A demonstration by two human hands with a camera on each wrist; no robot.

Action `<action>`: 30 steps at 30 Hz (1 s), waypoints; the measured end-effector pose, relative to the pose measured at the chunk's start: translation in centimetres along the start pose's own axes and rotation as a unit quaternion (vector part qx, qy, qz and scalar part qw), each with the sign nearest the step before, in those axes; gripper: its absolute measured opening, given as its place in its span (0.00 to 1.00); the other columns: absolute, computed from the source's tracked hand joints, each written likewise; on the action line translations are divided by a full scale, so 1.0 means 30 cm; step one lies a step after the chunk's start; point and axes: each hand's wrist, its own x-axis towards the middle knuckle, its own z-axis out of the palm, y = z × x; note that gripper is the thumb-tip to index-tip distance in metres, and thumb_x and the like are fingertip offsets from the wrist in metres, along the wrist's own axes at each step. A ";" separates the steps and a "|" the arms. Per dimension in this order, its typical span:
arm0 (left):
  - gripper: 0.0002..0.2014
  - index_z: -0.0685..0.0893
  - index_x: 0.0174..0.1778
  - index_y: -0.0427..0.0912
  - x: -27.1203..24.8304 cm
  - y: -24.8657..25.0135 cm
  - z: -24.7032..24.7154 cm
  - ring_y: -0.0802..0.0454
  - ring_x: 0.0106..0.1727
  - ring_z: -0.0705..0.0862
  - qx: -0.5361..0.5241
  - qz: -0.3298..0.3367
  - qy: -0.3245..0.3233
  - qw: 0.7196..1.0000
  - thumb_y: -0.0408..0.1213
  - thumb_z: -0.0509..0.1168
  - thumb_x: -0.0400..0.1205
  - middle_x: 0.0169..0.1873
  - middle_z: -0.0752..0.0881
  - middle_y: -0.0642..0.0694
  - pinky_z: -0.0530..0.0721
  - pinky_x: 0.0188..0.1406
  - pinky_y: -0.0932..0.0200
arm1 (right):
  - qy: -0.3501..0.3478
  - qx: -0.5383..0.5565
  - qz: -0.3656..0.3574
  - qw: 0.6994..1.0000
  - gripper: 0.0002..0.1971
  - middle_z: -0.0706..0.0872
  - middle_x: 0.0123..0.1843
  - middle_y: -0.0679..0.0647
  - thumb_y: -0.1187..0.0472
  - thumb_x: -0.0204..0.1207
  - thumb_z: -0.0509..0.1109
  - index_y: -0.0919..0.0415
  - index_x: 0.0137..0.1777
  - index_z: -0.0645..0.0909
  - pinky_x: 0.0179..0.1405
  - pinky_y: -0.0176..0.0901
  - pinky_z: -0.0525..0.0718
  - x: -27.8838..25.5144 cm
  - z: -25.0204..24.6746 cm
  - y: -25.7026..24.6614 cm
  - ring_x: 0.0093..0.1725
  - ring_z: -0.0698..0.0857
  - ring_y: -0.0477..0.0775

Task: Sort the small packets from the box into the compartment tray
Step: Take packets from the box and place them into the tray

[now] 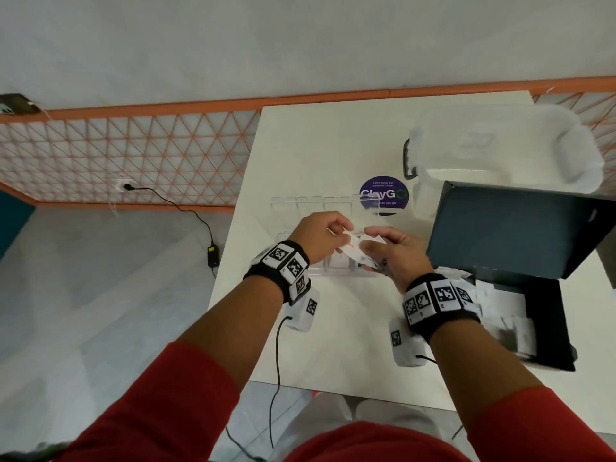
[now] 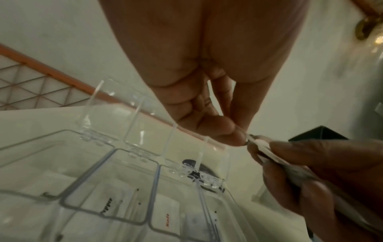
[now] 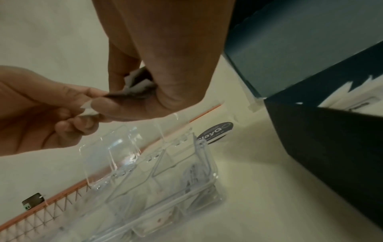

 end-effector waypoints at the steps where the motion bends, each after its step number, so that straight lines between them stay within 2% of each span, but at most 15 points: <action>1: 0.10 0.86 0.42 0.53 -0.004 -0.011 -0.017 0.56 0.29 0.89 -0.023 -0.006 0.007 1.000 0.30 0.70 0.76 0.40 0.85 0.52 0.85 0.31 0.66 | 0.000 0.001 -0.002 1.000 0.12 0.92 0.50 0.57 0.73 0.70 0.79 0.54 0.45 0.91 0.37 0.50 0.90 0.000 0.014 0.000 0.42 0.93 0.59; 3: 0.09 0.87 0.43 0.48 -0.015 -0.031 -0.043 0.52 0.31 0.89 -0.048 -0.021 0.010 0.999 0.28 0.71 0.75 0.40 0.85 0.49 0.89 0.34 0.61 | 0.003 0.000 -0.010 1.000 0.13 0.91 0.49 0.58 0.74 0.69 0.79 0.56 0.47 0.89 0.41 0.53 0.91 -0.005 0.041 -0.001 0.39 0.90 0.59; 6: 0.06 0.87 0.40 0.48 -0.031 -0.050 -0.065 0.54 0.33 0.88 -0.015 -0.029 -0.026 0.999 0.32 0.74 0.72 0.34 0.88 0.50 0.89 0.40 0.56 | 0.027 0.010 -0.024 0.999 0.12 0.89 0.47 0.57 0.74 0.70 0.79 0.57 0.48 0.87 0.36 0.46 0.89 -0.009 0.079 -0.011 0.33 0.85 0.54; 9: 0.06 0.86 0.39 0.48 -0.044 -0.058 -0.076 0.60 0.30 0.85 0.003 -0.022 -0.068 0.997 0.35 0.76 0.71 0.28 0.88 0.53 0.82 0.37 0.63 | 0.032 0.013 -0.037 0.999 0.13 0.88 0.44 0.56 0.74 0.70 0.79 0.57 0.48 0.86 0.30 0.41 0.86 -0.009 0.106 -0.027 0.29 0.79 0.52; 11: 0.07 0.85 0.40 0.47 -0.048 -0.061 -0.080 0.60 0.27 0.83 -0.024 -0.017 -0.066 0.997 0.32 0.75 0.72 0.26 0.87 0.54 0.79 0.33 0.66 | 0.032 0.014 -0.044 0.998 0.12 0.88 0.43 0.55 0.73 0.71 0.78 0.56 0.47 0.86 0.29 0.40 0.85 -0.009 0.115 -0.034 0.26 0.81 0.50; 14: 0.09 0.83 0.43 0.45 -0.048 -0.063 -0.089 0.56 0.27 0.84 -0.072 -0.012 -0.050 0.996 0.26 0.71 0.74 0.28 0.86 0.51 0.83 0.30 0.62 | 0.038 0.026 -0.046 0.998 0.11 0.89 0.43 0.54 0.74 0.72 0.77 0.57 0.47 0.86 0.31 0.41 0.87 -0.006 0.113 -0.033 0.31 0.88 0.48; 17: 0.12 0.81 0.45 0.45 -0.037 -0.072 -0.097 0.50 0.30 0.88 -0.087 -0.021 -0.030 0.996 0.24 0.69 0.74 0.35 0.85 0.46 0.88 0.38 0.53 | 0.060 0.039 -0.046 0.996 0.11 0.91 0.40 0.49 0.74 0.72 0.77 0.57 0.46 0.86 0.32 0.42 0.89 -0.003 0.092 -0.030 0.36 0.92 0.50; 19: 0.15 0.81 0.48 0.48 -0.028 -0.082 -0.093 0.46 0.33 0.90 -0.091 -0.027 -0.026 0.995 0.23 0.68 0.74 0.37 0.85 0.42 0.90 0.40 0.50 | 0.068 0.045 -0.048 0.996 0.11 0.92 0.39 0.46 0.74 0.72 0.77 0.57 0.46 0.86 0.32 0.42 0.89 -0.005 0.075 -0.029 0.37 0.92 0.49; 22: 0.18 0.81 0.52 0.54 -0.017 -0.096 -0.071 0.49 0.33 0.91 -0.047 -0.034 -0.022 0.998 0.24 0.66 0.75 0.39 0.86 0.43 0.91 0.41 0.53 | 0.073 0.046 -0.045 0.995 0.11 0.91 0.48 0.54 0.73 0.72 0.77 0.57 0.46 0.87 0.34 0.44 0.89 -0.007 0.058 -0.028 0.41 0.92 0.53; 24: 0.17 0.83 0.52 0.52 -0.011 -0.104 -0.050 0.51 0.31 0.90 -0.019 -0.037 -0.021 0.999 0.24 0.63 0.77 0.36 0.85 0.46 0.91 0.41 0.53 | 0.073 0.045 -0.042 0.995 0.11 0.90 0.52 0.59 0.73 0.72 0.77 0.56 0.46 0.87 0.35 0.45 0.89 -0.008 0.053 -0.029 0.44 0.91 0.56; 27: 0.14 0.83 0.52 0.48 0.006 -0.111 -0.019 0.49 0.32 0.90 0.047 -0.041 -0.018 0.998 0.26 0.59 0.79 0.37 0.84 0.46 0.91 0.40 0.49 | 0.077 0.045 -0.039 0.995 0.11 0.89 0.55 0.61 0.73 0.72 0.77 0.57 0.47 0.87 0.36 0.45 0.89 -0.007 0.047 -0.030 0.46 0.91 0.57; 30: 0.16 0.81 0.59 0.48 0.027 -0.111 0.009 0.51 0.29 0.88 0.118 -0.025 -0.034 0.992 0.27 0.58 0.80 0.40 0.84 0.46 0.89 0.32 0.55 | 0.079 0.045 -0.036 0.995 0.10 0.89 0.56 0.63 0.73 0.73 0.77 0.58 0.48 0.87 0.36 0.46 0.90 -0.005 0.041 -0.027 0.47 0.91 0.59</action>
